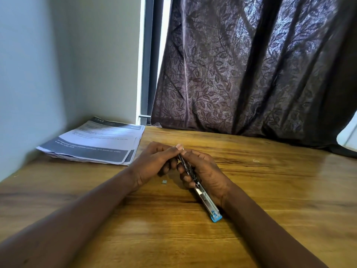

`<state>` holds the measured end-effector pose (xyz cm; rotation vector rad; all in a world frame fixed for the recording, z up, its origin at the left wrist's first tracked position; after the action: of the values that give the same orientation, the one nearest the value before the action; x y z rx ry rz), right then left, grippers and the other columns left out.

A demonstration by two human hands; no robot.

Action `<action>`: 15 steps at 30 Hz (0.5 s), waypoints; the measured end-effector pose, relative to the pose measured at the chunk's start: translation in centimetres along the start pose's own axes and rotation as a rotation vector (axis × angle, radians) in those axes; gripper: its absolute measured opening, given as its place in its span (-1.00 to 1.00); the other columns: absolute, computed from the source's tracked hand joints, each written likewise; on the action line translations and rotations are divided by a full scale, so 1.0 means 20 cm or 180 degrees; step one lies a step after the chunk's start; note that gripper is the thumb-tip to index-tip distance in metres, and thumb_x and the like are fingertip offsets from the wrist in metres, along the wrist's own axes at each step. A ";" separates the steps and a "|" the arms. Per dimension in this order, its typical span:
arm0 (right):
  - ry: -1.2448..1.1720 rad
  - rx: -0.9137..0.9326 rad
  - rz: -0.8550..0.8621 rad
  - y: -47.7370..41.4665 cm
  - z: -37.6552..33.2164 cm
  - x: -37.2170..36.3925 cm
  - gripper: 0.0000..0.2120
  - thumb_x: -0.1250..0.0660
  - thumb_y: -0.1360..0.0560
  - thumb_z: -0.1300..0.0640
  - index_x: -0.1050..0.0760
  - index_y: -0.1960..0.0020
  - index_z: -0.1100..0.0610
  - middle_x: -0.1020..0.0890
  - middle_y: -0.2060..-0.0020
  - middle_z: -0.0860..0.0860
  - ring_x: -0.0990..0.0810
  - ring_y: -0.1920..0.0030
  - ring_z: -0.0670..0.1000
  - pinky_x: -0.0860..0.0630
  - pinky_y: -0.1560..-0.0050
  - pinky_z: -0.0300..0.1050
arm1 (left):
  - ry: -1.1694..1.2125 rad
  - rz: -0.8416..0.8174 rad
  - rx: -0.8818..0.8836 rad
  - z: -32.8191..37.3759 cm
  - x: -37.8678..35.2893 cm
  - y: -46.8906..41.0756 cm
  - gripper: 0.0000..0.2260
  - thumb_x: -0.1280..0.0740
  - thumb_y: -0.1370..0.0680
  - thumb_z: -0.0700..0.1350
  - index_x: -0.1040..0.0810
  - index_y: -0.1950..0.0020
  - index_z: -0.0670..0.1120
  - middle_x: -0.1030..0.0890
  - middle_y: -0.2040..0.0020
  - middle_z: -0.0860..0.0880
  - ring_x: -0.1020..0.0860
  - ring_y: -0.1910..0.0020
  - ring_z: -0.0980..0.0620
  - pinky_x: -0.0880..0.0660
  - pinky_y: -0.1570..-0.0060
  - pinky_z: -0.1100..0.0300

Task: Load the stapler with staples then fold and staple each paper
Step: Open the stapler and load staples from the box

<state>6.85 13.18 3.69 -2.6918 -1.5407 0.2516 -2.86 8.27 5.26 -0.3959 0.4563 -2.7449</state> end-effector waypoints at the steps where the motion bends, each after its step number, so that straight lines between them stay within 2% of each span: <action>1: 0.0017 -0.0008 0.0022 0.00 0.00 0.00 -0.75 -0.29 -0.63 0.03 -0.52 -0.10 0.24 -0.52 0.32 0.10 -0.40 0.49 -0.07 -0.27 0.57 -0.27 | -0.0023 0.0045 0.0011 -0.01 0.01 0.00 -0.49 -0.29 -0.65 0.09 -0.59 0.17 -0.38 -0.60 0.34 -0.15 -0.42 0.39 -0.07 -0.36 0.35 0.15; 3: 0.0014 -0.0035 0.0047 0.00 0.01 0.00 -0.76 -0.28 -0.64 0.05 -0.52 -0.11 0.24 -0.52 0.33 0.10 -0.40 0.49 -0.06 -0.27 0.57 -0.27 | -0.0075 0.0137 0.0015 0.00 0.01 0.00 -0.51 -0.30 -0.65 0.06 -0.59 0.25 -0.33 -0.58 0.37 -0.17 -0.39 0.38 -0.10 -0.35 0.36 0.14; 5: -0.0030 -0.0064 0.0026 0.00 0.01 -0.02 -0.76 -0.27 -0.64 0.04 -0.52 -0.11 0.23 -0.52 0.34 0.10 -0.40 0.49 -0.06 -0.28 0.56 -0.27 | -0.0115 0.0233 -0.0021 0.02 0.00 0.00 -0.55 -0.29 -0.66 0.03 -0.63 0.37 -0.14 -0.59 0.42 -0.11 -0.40 0.39 -0.10 -0.36 0.35 0.15; 7: -0.0108 -0.0066 -0.0015 0.00 0.01 -0.03 -0.78 -0.23 -0.65 0.10 -0.52 -0.14 0.24 -0.52 0.33 0.11 -0.41 0.48 -0.06 -0.28 0.55 -0.26 | -0.0170 0.0340 -0.0091 0.04 0.00 0.00 -0.53 -0.29 -0.67 0.02 -0.61 0.43 -0.04 -0.60 0.44 -0.08 -0.43 0.41 -0.08 -0.40 0.32 0.12; 11: -0.0350 -0.0059 -0.0067 0.00 0.00 -0.04 -0.70 -0.17 -0.62 0.26 -0.42 -0.34 0.25 -0.56 0.30 0.13 -0.44 0.46 -0.01 -0.31 0.55 -0.24 | -0.0054 0.0436 -0.0200 0.05 0.02 0.00 -0.53 -0.28 -0.68 -0.01 -0.60 0.45 0.00 -0.63 0.40 -0.18 -0.57 0.36 -0.20 -0.56 0.13 -0.14; 15: -0.0528 -0.0092 -0.0185 0.00 0.00 -0.07 -0.60 -0.09 -0.56 0.28 -0.38 -0.38 0.16 -0.59 0.23 0.18 -0.47 0.39 0.05 -0.41 0.47 -0.19 | -0.0127 0.0626 -0.0179 0.04 0.06 -0.01 -0.51 -0.29 -0.67 -0.02 -0.58 0.48 -0.01 -0.58 0.46 -0.11 -0.55 0.43 -0.12 -0.55 0.16 -0.07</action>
<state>6.22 12.02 3.92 -2.7038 -1.6742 0.4649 -3.64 7.76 6.31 -0.3968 0.5334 -2.5346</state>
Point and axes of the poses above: each hand's wrist, its own y-axis away from the middle knuckle, its own x-axis out of the back of the hand, z = x × y, the point moved 9 cm from there along -y, towards the middle knuckle
